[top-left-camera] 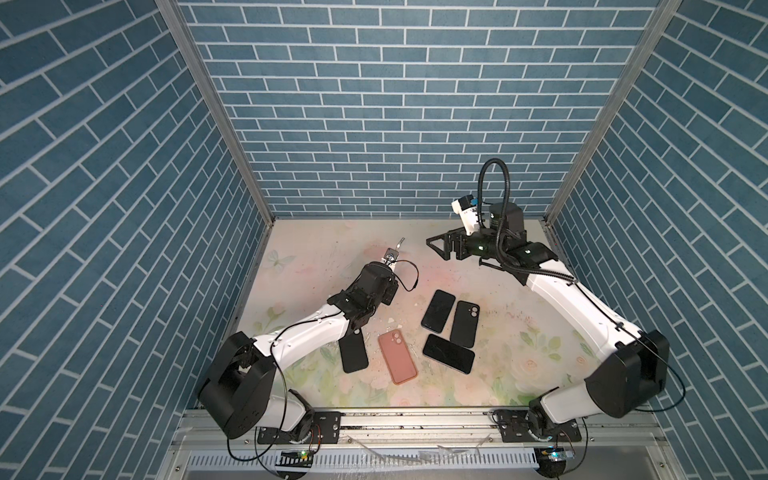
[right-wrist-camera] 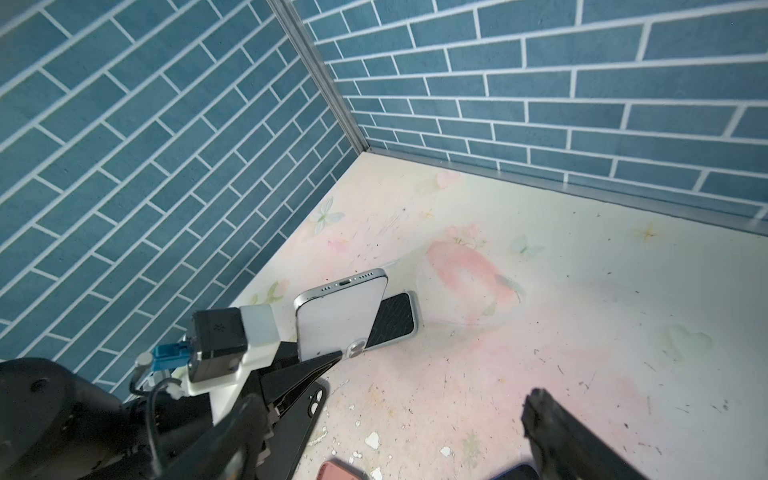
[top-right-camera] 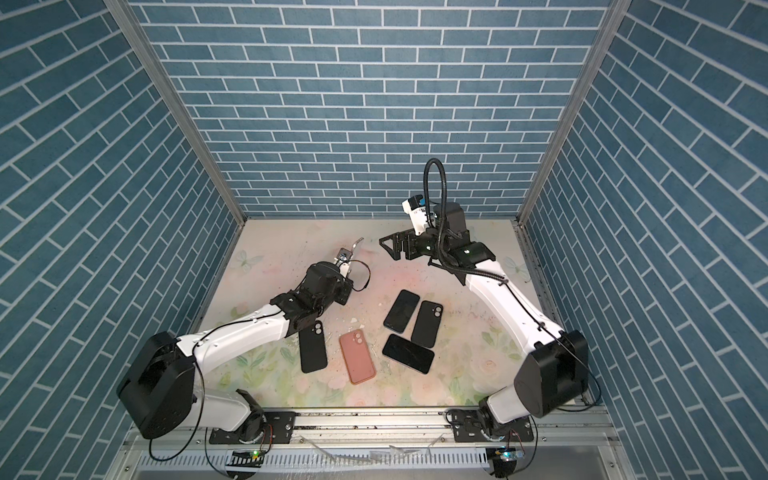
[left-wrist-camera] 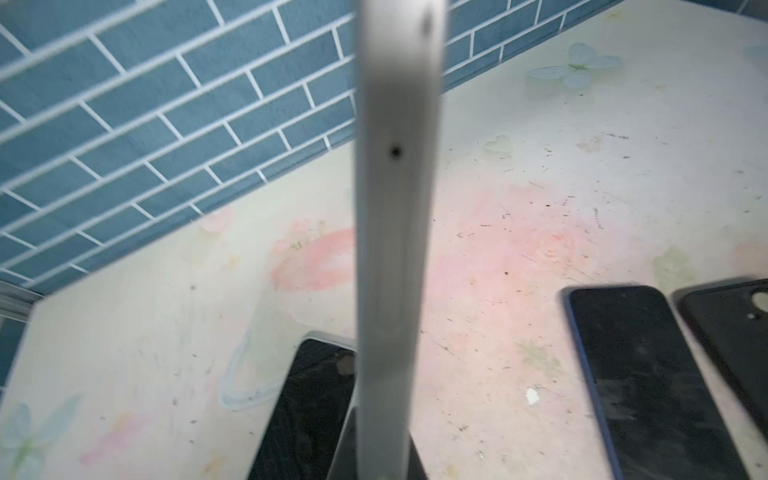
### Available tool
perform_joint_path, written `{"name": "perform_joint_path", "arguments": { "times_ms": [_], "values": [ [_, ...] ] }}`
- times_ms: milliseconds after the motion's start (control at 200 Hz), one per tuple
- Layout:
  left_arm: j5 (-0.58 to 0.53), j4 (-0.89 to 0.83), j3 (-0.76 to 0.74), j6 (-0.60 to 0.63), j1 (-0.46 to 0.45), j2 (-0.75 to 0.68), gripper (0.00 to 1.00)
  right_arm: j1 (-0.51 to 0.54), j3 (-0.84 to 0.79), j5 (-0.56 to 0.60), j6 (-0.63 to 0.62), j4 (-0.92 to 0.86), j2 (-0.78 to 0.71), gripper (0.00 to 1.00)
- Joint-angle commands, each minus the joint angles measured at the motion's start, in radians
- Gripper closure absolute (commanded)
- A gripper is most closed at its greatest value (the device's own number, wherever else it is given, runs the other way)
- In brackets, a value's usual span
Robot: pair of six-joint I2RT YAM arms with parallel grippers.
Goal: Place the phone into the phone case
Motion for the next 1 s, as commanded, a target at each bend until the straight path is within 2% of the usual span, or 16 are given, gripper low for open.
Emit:
{"name": "perform_joint_path", "arguments": {
  "times_ms": [0,80,150,320,415,565,705,830,995],
  "values": [
    [-0.132,0.069,0.055,0.279,-0.005,-0.038,1.0,-0.013,0.001,0.149,0.037,-0.121,-0.047,0.07],
    [-0.179,0.12,0.049,0.435,-0.005,-0.07,1.0,-0.024,0.01,0.278,0.054,-0.289,-0.048,0.09],
    [-0.198,0.164,0.034,0.558,-0.003,-0.101,1.0,-0.029,0.008,0.346,0.064,-0.431,-0.039,0.12],
    [-0.168,0.12,0.017,0.705,0.006,-0.158,1.0,-0.029,-0.071,0.357,0.096,-0.565,0.021,0.17],
    [-0.16,0.126,-0.024,0.773,0.006,-0.191,1.0,-0.025,-0.103,0.353,0.125,-0.595,0.087,0.24],
    [-0.246,0.159,-0.073,0.801,0.009,-0.242,1.0,0.002,-0.16,0.34,0.158,-0.574,0.158,0.26],
    [-0.228,0.169,-0.111,0.841,0.01,-0.318,1.0,0.057,-0.158,0.357,0.176,-0.558,0.259,0.3],
    [-0.204,0.262,-0.163,0.887,0.011,-0.363,1.0,0.089,-0.157,0.404,0.206,-0.528,0.325,0.36],
    [-0.181,0.256,-0.181,0.853,0.011,-0.403,1.0,0.092,-0.174,0.414,0.243,-0.475,0.38,0.52]
  ]
}}
